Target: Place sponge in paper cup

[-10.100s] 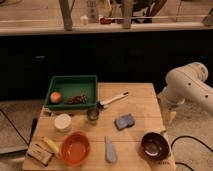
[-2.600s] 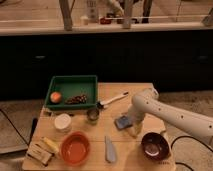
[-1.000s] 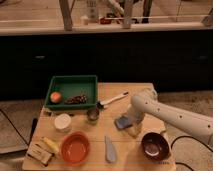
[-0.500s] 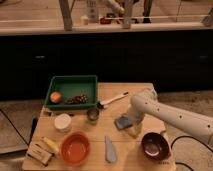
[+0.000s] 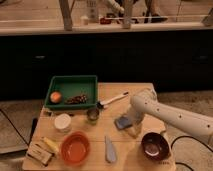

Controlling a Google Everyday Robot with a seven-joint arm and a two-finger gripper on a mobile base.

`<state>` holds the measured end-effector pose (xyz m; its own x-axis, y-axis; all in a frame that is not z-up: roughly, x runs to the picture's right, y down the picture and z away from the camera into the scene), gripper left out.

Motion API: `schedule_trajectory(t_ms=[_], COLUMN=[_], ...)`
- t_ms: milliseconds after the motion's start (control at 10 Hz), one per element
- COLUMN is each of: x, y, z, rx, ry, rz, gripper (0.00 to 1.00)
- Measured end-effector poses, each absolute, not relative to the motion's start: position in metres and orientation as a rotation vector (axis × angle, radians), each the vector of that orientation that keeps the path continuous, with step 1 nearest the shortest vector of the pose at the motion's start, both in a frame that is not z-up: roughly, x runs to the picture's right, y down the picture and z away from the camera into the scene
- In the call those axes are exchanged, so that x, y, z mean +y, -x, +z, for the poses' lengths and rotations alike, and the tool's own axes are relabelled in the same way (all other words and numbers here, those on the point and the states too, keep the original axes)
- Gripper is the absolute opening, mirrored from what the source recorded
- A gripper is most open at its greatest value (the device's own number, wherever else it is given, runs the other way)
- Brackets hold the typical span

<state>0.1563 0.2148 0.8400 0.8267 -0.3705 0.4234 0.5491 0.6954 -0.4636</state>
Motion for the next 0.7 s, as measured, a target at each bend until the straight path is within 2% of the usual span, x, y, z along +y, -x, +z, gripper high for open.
schedule_trajectory(t_ms=[700], x=[0.2157], y=[-0.1567], z=[0.8406], rx=[-0.311], ry=[0.611], rz=[-0.539], gripper=[0.8])
